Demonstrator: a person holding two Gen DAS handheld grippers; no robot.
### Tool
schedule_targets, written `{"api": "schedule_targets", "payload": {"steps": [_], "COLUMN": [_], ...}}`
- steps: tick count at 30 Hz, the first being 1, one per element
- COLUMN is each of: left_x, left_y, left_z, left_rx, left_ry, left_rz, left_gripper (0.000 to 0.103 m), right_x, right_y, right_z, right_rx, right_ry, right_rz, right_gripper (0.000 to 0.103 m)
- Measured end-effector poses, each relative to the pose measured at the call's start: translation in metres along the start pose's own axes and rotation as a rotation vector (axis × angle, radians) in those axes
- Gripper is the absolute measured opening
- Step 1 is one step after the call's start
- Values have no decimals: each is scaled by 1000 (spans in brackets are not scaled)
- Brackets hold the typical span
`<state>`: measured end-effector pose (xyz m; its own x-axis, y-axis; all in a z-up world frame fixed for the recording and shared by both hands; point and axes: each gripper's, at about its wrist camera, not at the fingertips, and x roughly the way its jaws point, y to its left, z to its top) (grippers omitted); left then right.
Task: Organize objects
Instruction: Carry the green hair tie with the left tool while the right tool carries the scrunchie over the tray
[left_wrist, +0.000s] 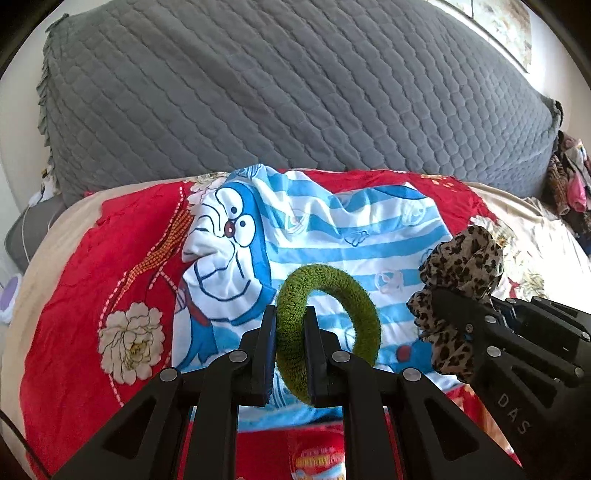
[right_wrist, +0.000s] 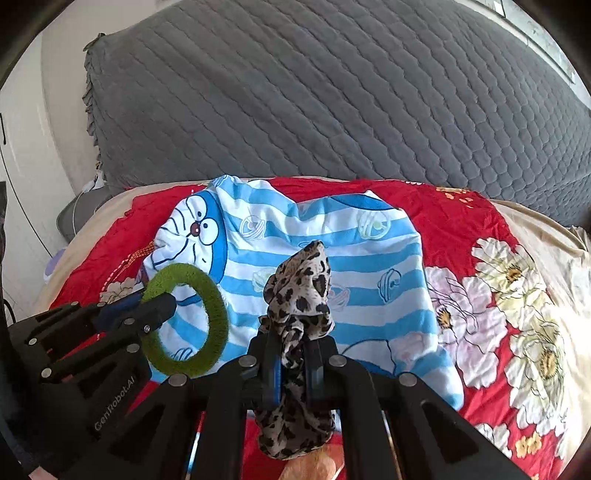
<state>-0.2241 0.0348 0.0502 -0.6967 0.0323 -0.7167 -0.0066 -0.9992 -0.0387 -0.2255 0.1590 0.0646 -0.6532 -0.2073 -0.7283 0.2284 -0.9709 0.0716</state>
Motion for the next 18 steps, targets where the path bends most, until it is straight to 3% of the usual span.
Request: {"api": "schedule_targets", "payload": {"steps": [11,18], "left_x": [42,54], "left_y": [11,5], "left_z": [2,4], "left_rx": [-50,-29], "left_ry": [57,57], "left_rz": [-1,-10], "left_gripper": [13,13], "right_x": [46,65], "right_y": [-4,-5], "right_z": [6,4], "right_rx": [7,13], "right_ry": [73,112], "right_rz": [-2,4], "right_gripper": [8,8]}}
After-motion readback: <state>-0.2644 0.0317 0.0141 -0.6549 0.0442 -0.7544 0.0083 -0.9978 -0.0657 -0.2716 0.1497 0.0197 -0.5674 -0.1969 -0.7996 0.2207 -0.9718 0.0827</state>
